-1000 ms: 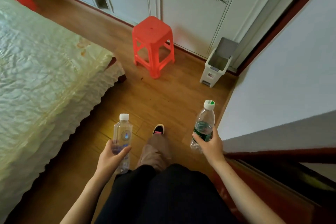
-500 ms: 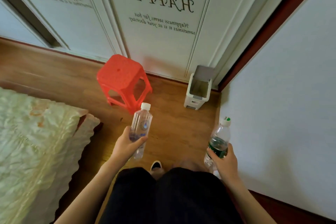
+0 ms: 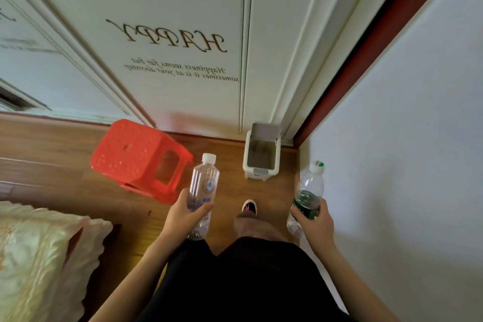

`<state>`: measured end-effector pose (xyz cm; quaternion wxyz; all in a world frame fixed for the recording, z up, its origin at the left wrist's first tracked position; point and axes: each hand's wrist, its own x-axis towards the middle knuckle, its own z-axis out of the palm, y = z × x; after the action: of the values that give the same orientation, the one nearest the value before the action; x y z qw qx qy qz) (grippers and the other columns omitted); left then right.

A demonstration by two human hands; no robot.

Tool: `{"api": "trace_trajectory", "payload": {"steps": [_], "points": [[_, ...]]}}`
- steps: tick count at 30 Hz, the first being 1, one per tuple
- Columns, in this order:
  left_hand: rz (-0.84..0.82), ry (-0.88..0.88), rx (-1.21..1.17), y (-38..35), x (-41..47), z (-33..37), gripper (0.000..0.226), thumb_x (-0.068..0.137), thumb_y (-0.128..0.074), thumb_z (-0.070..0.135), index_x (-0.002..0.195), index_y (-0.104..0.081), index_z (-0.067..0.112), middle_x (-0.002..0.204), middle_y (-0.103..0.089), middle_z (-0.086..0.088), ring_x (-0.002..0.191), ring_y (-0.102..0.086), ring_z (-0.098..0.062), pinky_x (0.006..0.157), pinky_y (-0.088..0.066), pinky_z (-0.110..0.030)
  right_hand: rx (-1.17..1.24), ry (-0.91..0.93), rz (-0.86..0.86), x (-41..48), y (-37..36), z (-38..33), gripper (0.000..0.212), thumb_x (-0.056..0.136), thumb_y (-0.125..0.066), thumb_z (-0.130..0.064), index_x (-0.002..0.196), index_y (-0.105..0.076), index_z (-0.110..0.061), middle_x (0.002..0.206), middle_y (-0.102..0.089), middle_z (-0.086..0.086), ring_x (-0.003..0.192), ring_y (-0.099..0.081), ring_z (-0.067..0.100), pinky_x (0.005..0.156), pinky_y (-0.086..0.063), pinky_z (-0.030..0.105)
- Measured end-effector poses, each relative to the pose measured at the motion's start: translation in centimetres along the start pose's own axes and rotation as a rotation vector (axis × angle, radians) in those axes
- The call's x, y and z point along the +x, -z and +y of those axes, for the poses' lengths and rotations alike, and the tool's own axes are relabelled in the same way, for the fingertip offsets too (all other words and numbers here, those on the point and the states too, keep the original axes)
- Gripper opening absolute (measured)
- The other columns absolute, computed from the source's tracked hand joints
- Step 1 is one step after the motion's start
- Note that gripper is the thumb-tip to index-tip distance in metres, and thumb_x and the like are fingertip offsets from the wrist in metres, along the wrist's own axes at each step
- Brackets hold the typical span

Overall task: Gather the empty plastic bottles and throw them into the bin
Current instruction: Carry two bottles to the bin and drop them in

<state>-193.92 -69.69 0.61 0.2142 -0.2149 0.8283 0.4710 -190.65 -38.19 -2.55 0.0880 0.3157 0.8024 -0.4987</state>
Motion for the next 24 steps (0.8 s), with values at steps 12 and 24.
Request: {"api": "trace_trajectory", "payload": {"steps": [12, 24], "points": [[-0.070, -0.063, -0.001, -4.5, 13.6, 11.8, 0.036, 0.076, -0.080, 0.032, 0.097, -0.053, 0.019, 0.094, -0.065, 0.006, 0.085, -0.064, -0.010, 0.069, -0.048, -0.027, 0.103, 0.082, -0.017, 16.3, -1.3, -7.7, 0.063, 0.080, -0.077, -0.028, 0.133, -0.045, -0.017, 0.117, -0.057, -0.008, 0.103, -0.056, 0.007, 0.082, -0.048, 0.009], [-0.258, -0.035, 0.030, -23.3, 37.3, 4.3, 0.034, 0.072, -0.082, 0.036, 0.093, -0.058, 0.024, 0.101, -0.066, 0.002, 0.090, -0.066, -0.013, 0.068, -0.049, -0.021, 0.243, -0.021, 0.084, 32.9, -12.5, 5.9, 0.054, 0.077, -0.079, -0.032, 0.118, -0.045, -0.038, 0.109, -0.058, -0.025, 0.099, -0.060, -0.005, 0.076, -0.049, 0.005]]}}
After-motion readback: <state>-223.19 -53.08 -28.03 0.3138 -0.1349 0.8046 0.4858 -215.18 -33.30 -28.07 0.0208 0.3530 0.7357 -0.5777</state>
